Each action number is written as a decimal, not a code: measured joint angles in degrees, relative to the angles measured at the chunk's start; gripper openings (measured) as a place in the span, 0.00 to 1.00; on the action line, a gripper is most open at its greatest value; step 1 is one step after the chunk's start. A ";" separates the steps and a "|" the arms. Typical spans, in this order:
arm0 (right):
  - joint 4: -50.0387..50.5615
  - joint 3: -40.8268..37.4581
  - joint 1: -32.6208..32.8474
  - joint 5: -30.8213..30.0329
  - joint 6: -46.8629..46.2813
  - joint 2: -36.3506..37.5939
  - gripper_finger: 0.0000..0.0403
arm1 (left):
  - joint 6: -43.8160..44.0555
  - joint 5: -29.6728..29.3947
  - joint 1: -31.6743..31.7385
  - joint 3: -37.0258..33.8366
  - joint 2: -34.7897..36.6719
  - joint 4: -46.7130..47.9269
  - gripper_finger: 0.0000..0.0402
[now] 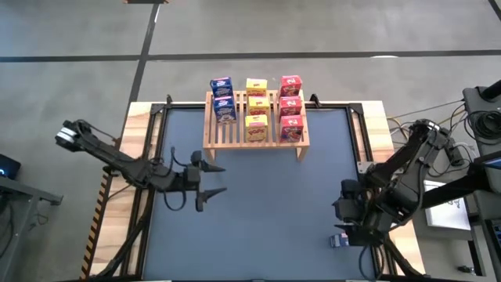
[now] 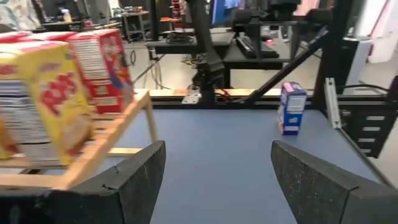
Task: Stack cereal on shelf
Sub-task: Put the blue cereal box on the shelf aligned with the other blue cereal boxes
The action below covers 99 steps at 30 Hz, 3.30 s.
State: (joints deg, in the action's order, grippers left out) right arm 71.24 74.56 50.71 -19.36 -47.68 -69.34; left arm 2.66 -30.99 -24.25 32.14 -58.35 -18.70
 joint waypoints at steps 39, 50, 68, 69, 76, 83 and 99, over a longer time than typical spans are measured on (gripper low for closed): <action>0.46 0.00 0.91 5.60 0.58 2.49 0.73 | 4.82 -3.05 -2.23 0.02 -11.15 -12.26 0.68; 0.44 0.00 1.93 10.37 -4.24 2.28 0.73 | 5.41 -3.18 -2.21 0.02 -11.15 -12.24 0.68; 0.16 0.00 6.75 10.36 -11.43 -1.25 0.73 | 5.40 -3.16 -2.19 0.02 -11.10 -12.18 0.68; 0.12 0.00 7.06 10.33 -12.09 -1.72 0.74 | 5.39 -3.16 -2.19 0.02 -11.10 -12.15 0.68; 0.63 0.00 7.75 9.96 -15.00 -7.47 0.88 | 5.41 -3.16 -2.19 0.02 -11.10 -12.13 0.68; 0.10 0.00 7.98 13.74 -13.90 -12.08 0.94 | 5.97 -3.14 -2.19 0.02 -11.10 -12.13 0.68; -8.03 -7.81 9.69 13.32 -15.95 -11.23 0.94 | 6.90 -3.12 -2.19 -0.01 -11.10 -11.93 0.68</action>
State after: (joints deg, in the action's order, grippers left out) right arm 63.21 66.76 60.40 -6.04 -63.62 -80.57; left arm 9.56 -34.11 -26.44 32.13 -69.45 -30.63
